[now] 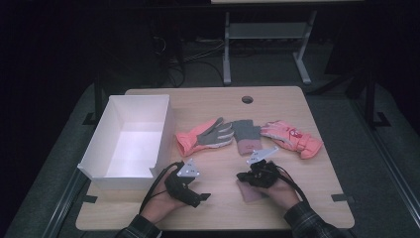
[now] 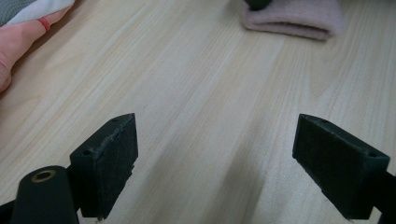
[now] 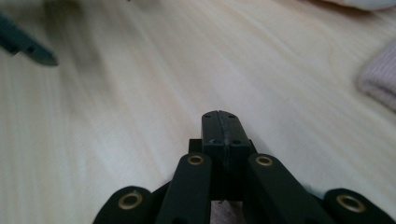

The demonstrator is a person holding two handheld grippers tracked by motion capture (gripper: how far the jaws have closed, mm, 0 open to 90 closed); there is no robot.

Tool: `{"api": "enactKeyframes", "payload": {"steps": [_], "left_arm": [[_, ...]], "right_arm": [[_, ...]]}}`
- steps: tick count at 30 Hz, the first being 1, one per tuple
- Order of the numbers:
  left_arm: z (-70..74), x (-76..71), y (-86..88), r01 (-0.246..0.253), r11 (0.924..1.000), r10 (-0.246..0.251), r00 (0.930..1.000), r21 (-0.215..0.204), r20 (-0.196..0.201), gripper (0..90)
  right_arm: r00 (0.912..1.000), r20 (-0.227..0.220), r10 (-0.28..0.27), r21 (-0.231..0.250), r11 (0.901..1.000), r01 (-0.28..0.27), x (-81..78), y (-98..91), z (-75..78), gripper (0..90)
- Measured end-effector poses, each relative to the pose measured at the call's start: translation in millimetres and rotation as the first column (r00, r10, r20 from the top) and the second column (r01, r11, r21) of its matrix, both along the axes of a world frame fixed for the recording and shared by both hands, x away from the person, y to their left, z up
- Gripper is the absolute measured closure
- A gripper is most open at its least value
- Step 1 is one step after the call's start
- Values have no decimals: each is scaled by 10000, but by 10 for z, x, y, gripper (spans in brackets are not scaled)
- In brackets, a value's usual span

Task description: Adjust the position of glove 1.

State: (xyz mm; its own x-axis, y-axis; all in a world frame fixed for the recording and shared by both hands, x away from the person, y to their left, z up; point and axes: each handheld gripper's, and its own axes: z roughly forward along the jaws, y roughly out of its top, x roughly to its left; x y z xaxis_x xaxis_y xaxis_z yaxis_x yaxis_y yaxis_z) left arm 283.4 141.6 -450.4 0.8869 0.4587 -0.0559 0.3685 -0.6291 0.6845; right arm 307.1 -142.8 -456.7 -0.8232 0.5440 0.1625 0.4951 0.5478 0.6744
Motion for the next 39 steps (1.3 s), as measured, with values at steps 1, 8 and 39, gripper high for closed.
{"api": "enactKeyframes", "payload": {"steps": [1, 8, 39], "left_arm": [[-2, -1, -3, -29, 10000, 29, 10000, -18, -10, 138], [-5, -2, -19, 105, 9998, -105, 9999, 156, -31, 138], [-22, 9, -11, 55, 9995, -52, 9999, 312, -105, 141]], "right_arm": [[9999, -104, -14, 11, 10000, 14, -38, -18, 7, 900], [9995, -240, 196, 59, 9998, -195, -282, -193, 14, 900], [9886, -283, -1482, -600, 9874, 1463, -362, -878, -36, 900]]}}
